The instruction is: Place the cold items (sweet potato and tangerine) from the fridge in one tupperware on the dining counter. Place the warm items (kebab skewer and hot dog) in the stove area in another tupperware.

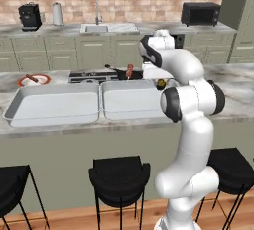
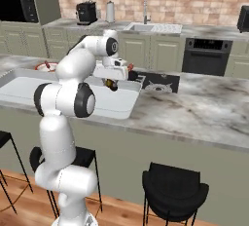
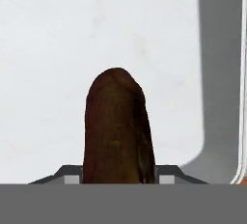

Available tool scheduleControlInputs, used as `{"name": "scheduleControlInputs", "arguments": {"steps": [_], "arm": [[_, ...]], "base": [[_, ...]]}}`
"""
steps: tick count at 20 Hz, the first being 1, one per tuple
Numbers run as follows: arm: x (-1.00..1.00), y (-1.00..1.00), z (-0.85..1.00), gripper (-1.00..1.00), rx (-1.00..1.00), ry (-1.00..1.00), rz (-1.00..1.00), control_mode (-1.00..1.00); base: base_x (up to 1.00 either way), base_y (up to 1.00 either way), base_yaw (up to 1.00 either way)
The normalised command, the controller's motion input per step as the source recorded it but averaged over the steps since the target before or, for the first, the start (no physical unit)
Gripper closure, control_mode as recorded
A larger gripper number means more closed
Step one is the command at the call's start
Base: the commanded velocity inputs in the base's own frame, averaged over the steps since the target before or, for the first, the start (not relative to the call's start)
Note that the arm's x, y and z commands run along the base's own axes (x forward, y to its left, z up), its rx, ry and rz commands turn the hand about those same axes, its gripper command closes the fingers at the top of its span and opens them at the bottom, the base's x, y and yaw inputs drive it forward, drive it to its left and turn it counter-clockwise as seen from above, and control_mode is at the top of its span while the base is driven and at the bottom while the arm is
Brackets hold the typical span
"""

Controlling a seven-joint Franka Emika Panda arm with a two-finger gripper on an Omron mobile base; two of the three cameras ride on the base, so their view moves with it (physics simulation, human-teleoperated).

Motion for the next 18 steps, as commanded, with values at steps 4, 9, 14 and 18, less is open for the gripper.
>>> {"name": "scheduleControlInputs", "arguments": {"steps": [4, 9, 14, 18], "arm": [[0.09, -0.15, -0.49, 1.0, -0.06, 0.0, 0.0, -1.0], [0.09, -0.1, -0.51, 1.0, -0.03, 0.0, 0.0, -1.0], [0.0, -0.05, -0.3, 1.0, 0.0, 0.0, 0.0, -1.0], [0.04, -0.11, -0.29, 1.0, 0.0, 0.0, 0.0, -1.0]], "base": [[0.0, 0.0, 0.0], [0.0, 0.0, 0.0], [0.0, 0.0, 0.0], [0.0, 0.0, 0.0]]}}
